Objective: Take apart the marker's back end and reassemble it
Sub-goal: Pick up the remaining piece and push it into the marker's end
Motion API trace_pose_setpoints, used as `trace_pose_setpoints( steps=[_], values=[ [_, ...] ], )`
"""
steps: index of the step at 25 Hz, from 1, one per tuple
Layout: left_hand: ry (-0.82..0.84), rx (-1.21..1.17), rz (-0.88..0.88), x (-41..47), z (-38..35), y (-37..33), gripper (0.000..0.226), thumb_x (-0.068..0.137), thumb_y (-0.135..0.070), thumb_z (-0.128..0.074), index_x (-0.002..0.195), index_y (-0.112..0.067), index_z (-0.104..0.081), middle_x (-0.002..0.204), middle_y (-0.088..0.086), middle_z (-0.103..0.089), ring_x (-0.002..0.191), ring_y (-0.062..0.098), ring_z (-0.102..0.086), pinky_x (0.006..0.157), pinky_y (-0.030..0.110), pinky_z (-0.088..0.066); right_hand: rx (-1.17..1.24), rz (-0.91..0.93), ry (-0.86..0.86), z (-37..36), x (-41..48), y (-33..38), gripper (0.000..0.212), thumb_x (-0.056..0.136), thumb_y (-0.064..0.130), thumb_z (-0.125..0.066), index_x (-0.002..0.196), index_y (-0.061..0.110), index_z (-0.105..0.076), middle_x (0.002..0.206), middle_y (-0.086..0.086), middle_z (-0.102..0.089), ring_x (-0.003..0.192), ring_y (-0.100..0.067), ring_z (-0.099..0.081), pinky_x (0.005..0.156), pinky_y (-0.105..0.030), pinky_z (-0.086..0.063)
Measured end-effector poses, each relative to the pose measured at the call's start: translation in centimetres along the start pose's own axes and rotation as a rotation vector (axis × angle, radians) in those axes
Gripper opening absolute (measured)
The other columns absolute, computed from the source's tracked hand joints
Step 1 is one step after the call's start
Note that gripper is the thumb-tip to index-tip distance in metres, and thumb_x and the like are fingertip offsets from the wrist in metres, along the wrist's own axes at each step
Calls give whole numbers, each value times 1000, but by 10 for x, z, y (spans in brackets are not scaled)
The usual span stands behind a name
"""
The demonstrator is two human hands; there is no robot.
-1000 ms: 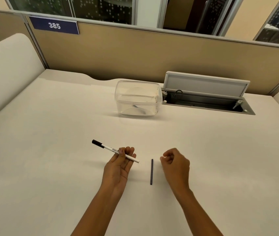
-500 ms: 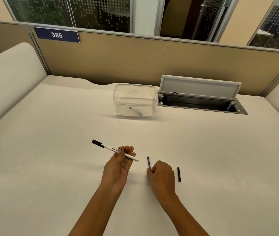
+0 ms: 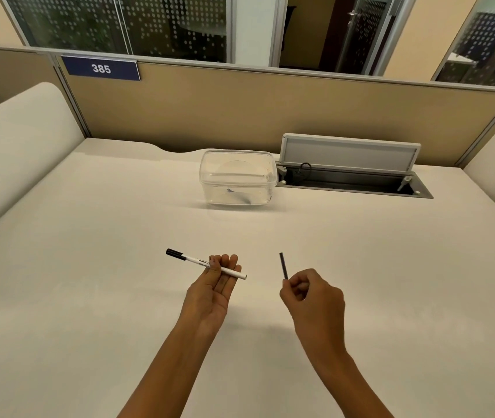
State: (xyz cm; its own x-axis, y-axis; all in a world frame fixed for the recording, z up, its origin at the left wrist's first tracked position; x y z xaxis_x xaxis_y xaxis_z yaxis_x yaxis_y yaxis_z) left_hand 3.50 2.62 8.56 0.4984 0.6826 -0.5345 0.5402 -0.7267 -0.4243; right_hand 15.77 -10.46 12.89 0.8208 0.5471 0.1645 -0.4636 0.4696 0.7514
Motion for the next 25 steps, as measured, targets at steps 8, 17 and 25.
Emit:
trace_pose_setpoints(
  steps=[8, 17, 25],
  values=[
    [-1, -21, 33, -2, -6, 4, 17, 94, -8, -48, 85, -3, -61, 75, 7, -72, 66, 20, -74, 76, 37, -59, 161, 227, 39, 23, -24, 28, 6, 81, 16, -71, 81, 22, -70, 72, 14, -69, 76, -5, -64, 63, -8, -49],
    [25, 27, 25, -3, -6, 3, 15, 93, -8, -50, 85, -2, -61, 74, 7, -73, 70, 22, -74, 67, 34, -60, 143, 294, 60, 16, -29, 33, 4, 82, 16, -70, 82, 20, -69, 75, 12, -69, 77, -1, -62, 64, -3, -45],
    [37, 76, 47, -9, -9, 13, 16, 93, -9, -49, 87, 0, -62, 87, 10, -68, 70, 21, -74, 63, 31, -61, 324, 141, 213, 12, -21, 28, 22, 78, 6, -74, 96, 17, -77, 86, 7, -76, 75, -4, -70, 73, -20, -58]
  ],
)
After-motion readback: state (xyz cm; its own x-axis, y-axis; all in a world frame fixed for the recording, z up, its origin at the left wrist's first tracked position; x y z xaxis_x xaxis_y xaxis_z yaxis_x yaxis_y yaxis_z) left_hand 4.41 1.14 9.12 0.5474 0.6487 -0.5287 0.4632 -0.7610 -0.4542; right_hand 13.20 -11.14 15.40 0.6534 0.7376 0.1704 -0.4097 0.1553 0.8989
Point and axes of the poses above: each hand's wrist, its own x-axis towards the middle knuckle, its own z-axis out of the back of the hand, y = z × x, the point moved 6 cm from there along x, towards the middle knuckle
